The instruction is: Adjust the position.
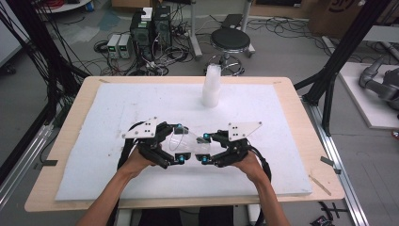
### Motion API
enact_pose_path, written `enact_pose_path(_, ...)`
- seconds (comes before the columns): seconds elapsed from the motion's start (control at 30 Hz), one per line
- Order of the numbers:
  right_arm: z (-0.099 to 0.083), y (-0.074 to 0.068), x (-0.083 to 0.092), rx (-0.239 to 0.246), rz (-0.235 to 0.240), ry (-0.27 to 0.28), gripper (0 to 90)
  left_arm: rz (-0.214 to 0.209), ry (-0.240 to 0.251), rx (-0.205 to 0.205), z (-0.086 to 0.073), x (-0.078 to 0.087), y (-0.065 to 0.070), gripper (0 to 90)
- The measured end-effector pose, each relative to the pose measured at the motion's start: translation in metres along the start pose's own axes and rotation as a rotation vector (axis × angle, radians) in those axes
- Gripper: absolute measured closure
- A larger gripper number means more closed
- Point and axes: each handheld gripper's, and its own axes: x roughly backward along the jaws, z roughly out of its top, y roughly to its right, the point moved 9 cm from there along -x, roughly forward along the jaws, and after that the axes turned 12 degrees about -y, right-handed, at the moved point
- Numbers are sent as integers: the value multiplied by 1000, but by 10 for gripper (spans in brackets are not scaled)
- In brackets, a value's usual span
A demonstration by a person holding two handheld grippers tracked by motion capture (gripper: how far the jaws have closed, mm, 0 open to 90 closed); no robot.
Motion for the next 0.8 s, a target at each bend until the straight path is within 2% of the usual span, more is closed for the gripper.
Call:
enact_pose_path(0.13,1,-1,0,11,13,4,427,-8,0,-6,0,0,0,245)
enact_pose_path(0.33,0,-2,-2,18,21,-8,428,-24,4,-9,0,0,2,295)
enact_pose_path(0.7,-1,-2,-3,18,15,-18,405,-14,-3,-12,0,1,2,315)
enact_pose_path(0.73,-1,1,-4,-1,-17,-23,173,-15,-4,-13,0,1,1,315)
enact_pose_path(0.77,-1,1,-4,-1,-17,-23,173,-15,-4,-13,0,1,1,315)
enact_pose_path(0.8,-2,5,-6,-30,-51,-39,133,-11,-3,-12,0,2,1,316)
